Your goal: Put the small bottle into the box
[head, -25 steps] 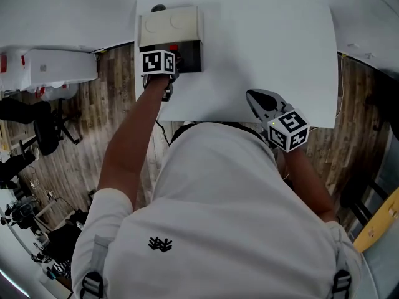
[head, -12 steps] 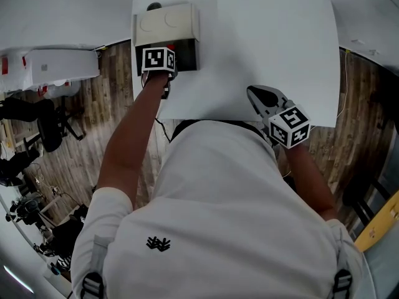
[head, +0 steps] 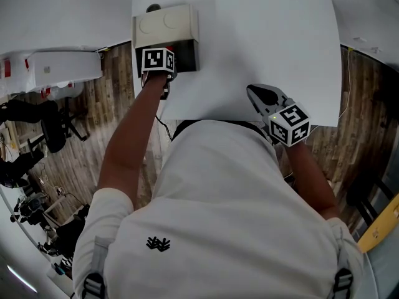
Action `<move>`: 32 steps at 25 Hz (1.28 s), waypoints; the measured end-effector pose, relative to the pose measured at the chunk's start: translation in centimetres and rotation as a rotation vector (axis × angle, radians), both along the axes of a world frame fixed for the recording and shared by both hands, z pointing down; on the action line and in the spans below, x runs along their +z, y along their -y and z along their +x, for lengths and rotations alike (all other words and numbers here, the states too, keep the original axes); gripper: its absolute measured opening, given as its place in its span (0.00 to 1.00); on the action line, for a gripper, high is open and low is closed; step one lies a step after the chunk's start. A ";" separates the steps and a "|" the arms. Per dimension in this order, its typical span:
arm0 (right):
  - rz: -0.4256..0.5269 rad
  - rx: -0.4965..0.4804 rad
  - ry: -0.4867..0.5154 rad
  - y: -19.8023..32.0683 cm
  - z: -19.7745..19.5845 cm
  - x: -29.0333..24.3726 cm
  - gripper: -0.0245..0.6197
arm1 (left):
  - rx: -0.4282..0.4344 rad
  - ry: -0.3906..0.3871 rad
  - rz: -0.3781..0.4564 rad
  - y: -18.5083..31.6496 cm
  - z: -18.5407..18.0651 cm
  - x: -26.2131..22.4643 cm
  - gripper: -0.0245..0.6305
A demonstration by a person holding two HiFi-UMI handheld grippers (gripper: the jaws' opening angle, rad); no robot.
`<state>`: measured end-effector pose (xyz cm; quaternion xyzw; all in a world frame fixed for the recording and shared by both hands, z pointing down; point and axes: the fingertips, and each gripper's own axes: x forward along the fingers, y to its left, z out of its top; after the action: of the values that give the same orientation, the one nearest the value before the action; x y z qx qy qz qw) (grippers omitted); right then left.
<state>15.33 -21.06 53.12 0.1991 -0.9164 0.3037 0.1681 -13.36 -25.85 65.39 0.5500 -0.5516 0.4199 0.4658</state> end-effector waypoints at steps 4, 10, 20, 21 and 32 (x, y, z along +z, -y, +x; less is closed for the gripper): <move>0.000 -0.004 0.002 0.0 -0.2 0.0 0.05 | 0.007 -0.003 0.005 0.0 0.0 -0.1 0.39; 0.003 -0.013 0.000 0.0 -0.4 0.0 0.05 | 0.010 -0.019 0.034 0.1 0.1 -0.6 0.44; 0.016 -0.032 -0.010 -0.6 -2.1 -0.3 0.05 | 0.018 -0.083 0.105 -0.6 0.0 -2.0 0.48; 0.018 -0.034 -0.013 -0.7 -2.3 -0.4 0.05 | 0.021 -0.089 0.111 -0.7 0.0 -2.1 0.48; 0.036 -0.019 -0.052 -2.8 -4.8 -1.0 0.05 | 0.055 -0.164 0.167 -1.4 -0.9 -2.5 0.48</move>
<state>10.49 -18.23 52.08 0.2013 -0.9189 0.2804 0.1910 -14.29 -24.41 62.90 0.6341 -0.5297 0.3386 0.4501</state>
